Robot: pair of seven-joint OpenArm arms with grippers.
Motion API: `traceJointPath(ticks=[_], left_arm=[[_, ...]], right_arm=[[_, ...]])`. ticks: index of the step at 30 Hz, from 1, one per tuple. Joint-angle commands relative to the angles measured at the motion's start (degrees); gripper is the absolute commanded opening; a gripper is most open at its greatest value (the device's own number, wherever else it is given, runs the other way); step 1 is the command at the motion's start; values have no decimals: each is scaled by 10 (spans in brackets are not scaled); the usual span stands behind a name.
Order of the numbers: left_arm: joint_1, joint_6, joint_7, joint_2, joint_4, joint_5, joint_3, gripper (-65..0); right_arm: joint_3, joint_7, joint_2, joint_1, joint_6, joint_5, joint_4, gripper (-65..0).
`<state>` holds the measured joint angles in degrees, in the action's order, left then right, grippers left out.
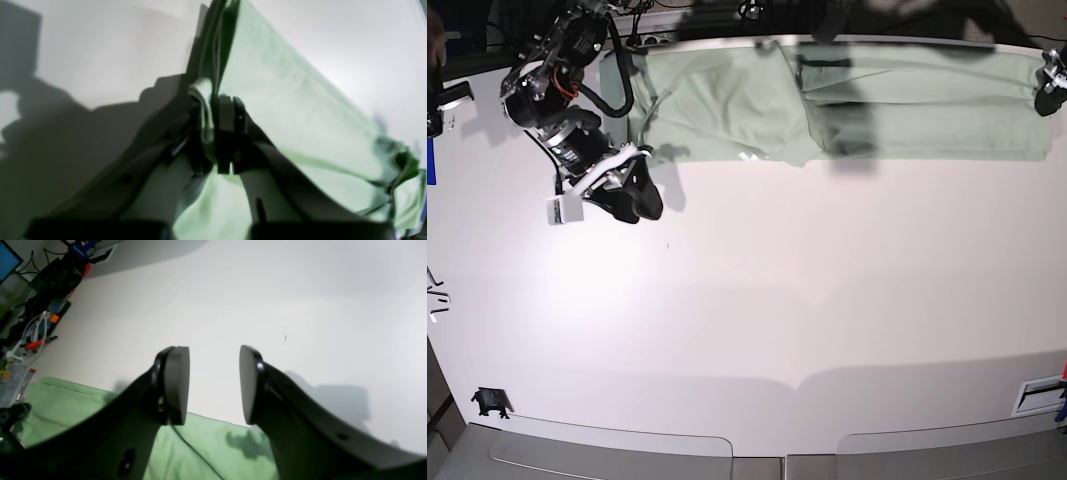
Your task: Fold the T-shirt properly
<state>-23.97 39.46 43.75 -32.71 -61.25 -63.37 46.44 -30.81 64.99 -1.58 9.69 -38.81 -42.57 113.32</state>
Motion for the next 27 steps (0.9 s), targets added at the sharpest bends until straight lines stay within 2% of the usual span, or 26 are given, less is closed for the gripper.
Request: traceJointPath(ticks=[1,3,7,9,11,14,18,22,27], left_arm=[[-2,5,2,-15,-7,-33,3,-650],[-2,5,44,-14,-14,-83,3,-650],[-4,5,170,-14,-47,-216,3,-650],[-10,5,224,-13,-76,-216,3,-650],[-16,5,249,-6,-115,-216,3,-650],[-37,5,252,19,-184,-216,3,-650],[-60,5,252,68,-278,-216,3,-650],[-65,5,252,114,-353,-216,-6,-650],[-65,5,243,132,-398,-216,-82,-650]], right_arm=[[0,-12,-3,-5,3,2,10,-419],[0,-12,-3,-5,24,32,10,-419],[0,-28,-3,-5,50,93,10,-419],[0,-36,-3,-5,60,116,10,-419],[0,-43,-3,-5,67,134,10,-419],[0,-51,-14,-5,79,163,3,-419],[0,-64,-43,-5,103,202,-13,-419],[0,-76,-71,-5,108,216,-44,-419],[-18,-83,-79,-10,108,212,-78,-419]])
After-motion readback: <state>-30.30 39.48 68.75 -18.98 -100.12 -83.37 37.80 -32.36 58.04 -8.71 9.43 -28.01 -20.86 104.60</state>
